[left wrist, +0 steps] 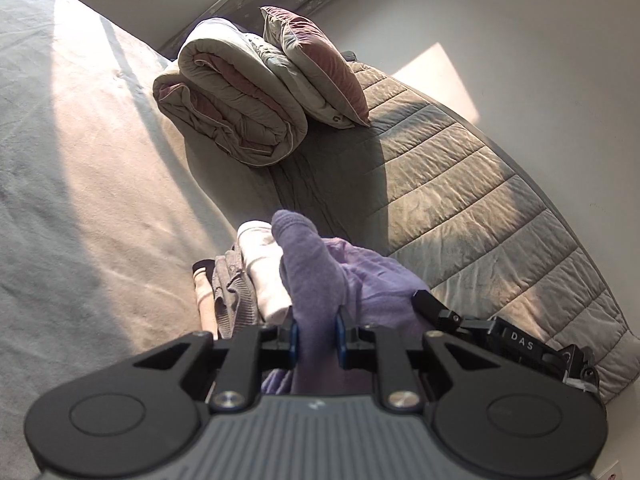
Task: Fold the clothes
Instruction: 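Carry the folded shirt with both grippers onto the clothes stack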
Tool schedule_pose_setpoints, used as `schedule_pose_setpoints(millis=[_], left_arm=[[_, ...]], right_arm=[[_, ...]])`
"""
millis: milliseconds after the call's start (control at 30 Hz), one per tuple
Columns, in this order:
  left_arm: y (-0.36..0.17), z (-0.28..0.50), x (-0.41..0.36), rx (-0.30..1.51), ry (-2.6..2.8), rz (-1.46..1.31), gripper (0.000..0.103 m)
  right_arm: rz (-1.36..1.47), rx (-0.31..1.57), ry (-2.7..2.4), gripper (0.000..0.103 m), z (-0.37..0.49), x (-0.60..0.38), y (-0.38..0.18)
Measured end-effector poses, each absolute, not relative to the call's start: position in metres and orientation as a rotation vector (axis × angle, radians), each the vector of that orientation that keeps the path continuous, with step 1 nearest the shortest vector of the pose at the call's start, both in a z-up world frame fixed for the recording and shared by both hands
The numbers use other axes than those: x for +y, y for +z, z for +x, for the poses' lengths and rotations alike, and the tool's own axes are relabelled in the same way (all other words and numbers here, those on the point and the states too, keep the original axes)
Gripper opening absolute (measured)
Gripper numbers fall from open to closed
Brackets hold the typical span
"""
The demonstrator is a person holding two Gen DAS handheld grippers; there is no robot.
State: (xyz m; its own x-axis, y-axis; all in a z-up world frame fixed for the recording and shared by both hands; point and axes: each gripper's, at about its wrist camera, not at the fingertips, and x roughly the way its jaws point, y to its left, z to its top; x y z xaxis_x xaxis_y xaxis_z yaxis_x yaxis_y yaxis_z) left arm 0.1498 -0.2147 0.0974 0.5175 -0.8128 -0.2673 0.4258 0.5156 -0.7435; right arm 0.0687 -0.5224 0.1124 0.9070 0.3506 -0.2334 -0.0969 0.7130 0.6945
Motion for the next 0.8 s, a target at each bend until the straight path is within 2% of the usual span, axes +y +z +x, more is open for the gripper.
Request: schedule_pose_setpoints(millis=[367, 800], left_arm=[[0.115, 0.216, -0.298, 0.638, -0.869, -0.647, 0.017], [0.061, 0.290, -0.338, 0.700, -0.802, -0.694, 0.019]], right_arm=[[0.607, 0.326, 0.164, 0.018, 0.124, -0.584, 0.131], [0.593, 0.341, 0.051, 0.018, 0.188, -0.627, 0.087]])
